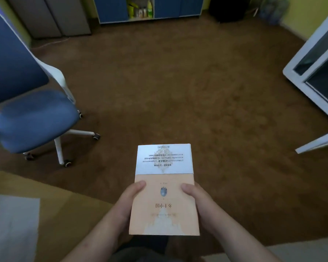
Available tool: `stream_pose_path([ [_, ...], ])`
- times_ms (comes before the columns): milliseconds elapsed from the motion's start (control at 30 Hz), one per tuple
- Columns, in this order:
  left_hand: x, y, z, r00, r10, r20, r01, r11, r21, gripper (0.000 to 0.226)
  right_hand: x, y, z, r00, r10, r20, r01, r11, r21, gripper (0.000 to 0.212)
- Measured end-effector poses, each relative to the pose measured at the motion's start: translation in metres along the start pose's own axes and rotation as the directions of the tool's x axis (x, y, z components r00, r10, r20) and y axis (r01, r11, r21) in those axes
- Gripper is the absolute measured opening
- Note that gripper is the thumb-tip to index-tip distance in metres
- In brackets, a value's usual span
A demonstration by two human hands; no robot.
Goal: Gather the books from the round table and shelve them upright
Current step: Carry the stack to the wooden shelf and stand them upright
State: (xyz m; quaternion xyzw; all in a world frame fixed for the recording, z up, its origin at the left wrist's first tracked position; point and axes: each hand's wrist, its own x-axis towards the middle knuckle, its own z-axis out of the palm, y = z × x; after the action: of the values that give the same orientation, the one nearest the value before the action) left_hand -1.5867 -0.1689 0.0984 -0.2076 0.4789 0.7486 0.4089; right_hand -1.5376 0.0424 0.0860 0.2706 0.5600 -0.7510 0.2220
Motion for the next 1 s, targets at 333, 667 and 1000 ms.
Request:
stream_pose_path([
  [333,0.096,0.155,-0.015,0.990,0.038,-0.136,-0.034,0.999,0.028,0.033,0.162,-0.136,0.030,0.995,0.035,0.094,-0.026,0.995,-0.094,0.054],
  [667,0.151,0.258,-0.033,0.943,0.102,-0.318,-0.136,0.987,-0.086,0.038,0.293,-0.258,0.081,0.939,0.152,0.307,-0.062,0.957,-0.284,0.056],
  [1000,0.182,0.337,-0.057,0.811,0.156,-0.563,-0.408,0.841,-0.355,0.047,0.408,-0.362,0.175,0.788,0.329,0.520,0.013,0.835,-0.549,0.056],
])
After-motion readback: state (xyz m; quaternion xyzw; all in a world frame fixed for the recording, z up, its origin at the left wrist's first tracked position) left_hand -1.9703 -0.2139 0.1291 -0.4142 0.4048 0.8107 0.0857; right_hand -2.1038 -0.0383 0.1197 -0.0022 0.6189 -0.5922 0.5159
